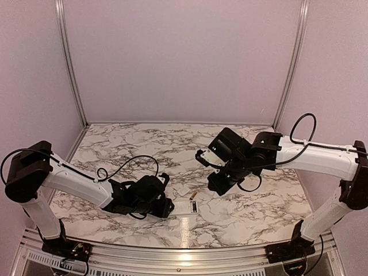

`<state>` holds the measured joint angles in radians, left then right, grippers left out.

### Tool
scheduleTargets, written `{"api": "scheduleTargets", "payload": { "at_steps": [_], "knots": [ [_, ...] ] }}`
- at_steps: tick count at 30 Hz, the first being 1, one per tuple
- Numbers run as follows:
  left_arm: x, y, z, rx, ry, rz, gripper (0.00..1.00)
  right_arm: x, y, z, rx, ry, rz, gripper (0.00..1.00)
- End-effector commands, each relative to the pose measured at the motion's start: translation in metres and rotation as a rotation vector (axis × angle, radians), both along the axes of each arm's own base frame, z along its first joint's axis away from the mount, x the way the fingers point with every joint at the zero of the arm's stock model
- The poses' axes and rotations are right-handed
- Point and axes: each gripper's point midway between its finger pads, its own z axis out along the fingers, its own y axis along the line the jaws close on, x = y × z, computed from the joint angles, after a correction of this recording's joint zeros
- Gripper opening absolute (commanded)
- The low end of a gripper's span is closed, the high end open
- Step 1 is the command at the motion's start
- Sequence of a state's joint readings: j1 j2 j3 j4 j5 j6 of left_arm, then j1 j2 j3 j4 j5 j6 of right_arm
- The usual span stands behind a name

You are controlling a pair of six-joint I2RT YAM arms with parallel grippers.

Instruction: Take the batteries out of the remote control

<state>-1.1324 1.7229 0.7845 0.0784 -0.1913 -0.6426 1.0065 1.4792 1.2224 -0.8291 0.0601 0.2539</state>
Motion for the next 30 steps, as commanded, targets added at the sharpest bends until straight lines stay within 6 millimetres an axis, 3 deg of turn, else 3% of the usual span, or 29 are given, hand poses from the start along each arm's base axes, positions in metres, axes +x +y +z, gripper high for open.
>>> {"api": "scheduleTargets", "payload": {
  "at_steps": [1,14,30],
  "knots": [
    [-0.012,0.005,-0.021,0.079,0.036,-0.049,0.54,-0.009,-0.001,0.0,-0.056,0.016,0.003,0.0],
    [-0.011,0.005,-0.02,0.079,0.032,-0.046,0.52,-0.026,0.004,-0.019,-0.096,0.078,0.015,0.0],
    [-0.011,0.006,-0.02,0.083,0.03,-0.045,0.51,-0.025,0.026,-0.053,-0.088,0.119,0.061,0.0]
  ]
}}
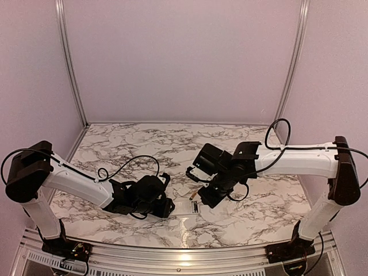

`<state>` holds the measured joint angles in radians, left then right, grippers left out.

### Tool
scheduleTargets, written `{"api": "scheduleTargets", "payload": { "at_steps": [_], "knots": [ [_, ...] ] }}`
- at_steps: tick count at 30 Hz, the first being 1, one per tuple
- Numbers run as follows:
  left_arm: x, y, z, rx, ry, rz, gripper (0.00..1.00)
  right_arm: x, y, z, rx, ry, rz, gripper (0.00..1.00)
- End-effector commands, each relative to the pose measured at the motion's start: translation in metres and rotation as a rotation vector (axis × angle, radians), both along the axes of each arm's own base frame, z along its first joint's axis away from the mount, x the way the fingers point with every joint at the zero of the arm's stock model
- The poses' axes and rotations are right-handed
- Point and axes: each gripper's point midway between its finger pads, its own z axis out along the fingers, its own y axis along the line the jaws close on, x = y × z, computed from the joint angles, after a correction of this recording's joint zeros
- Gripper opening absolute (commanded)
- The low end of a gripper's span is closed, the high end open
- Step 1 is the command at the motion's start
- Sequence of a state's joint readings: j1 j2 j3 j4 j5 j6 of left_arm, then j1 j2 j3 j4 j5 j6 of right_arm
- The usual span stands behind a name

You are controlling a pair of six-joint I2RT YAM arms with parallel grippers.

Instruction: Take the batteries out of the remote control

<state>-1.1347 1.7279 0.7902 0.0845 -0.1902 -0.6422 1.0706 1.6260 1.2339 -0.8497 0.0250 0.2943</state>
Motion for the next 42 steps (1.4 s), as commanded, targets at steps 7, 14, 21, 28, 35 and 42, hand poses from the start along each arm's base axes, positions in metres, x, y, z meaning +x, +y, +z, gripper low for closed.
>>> {"api": "scheduleTargets", "payload": {
  "at_steps": [7,14,21,28,35,42],
  "knots": [
    [-0.011,0.01,-0.02,0.088,0.03,-0.042,0.51,0.001,0.011,-0.012,0.003,0.006,0.019,0.0],
    [-0.011,0.01,-0.021,0.09,0.03,-0.041,0.5,0.003,0.005,-0.017,-0.029,-0.003,0.01,0.0],
    [-0.011,0.01,-0.021,0.093,0.032,-0.042,0.49,0.001,0.001,-0.016,-0.037,-0.004,0.005,0.0],
    [-0.011,0.01,-0.022,0.095,0.031,-0.041,0.49,0.0,-0.003,-0.028,-0.081,0.008,0.014,0.0],
    [-0.011,0.01,-0.023,0.1,0.032,-0.041,0.49,-0.004,-0.008,-0.031,-0.118,0.034,0.041,0.0],
    [-0.011,0.011,-0.024,0.102,0.031,-0.04,0.49,0.0,-0.017,-0.034,-0.191,0.022,0.042,0.0]
  ]
}}
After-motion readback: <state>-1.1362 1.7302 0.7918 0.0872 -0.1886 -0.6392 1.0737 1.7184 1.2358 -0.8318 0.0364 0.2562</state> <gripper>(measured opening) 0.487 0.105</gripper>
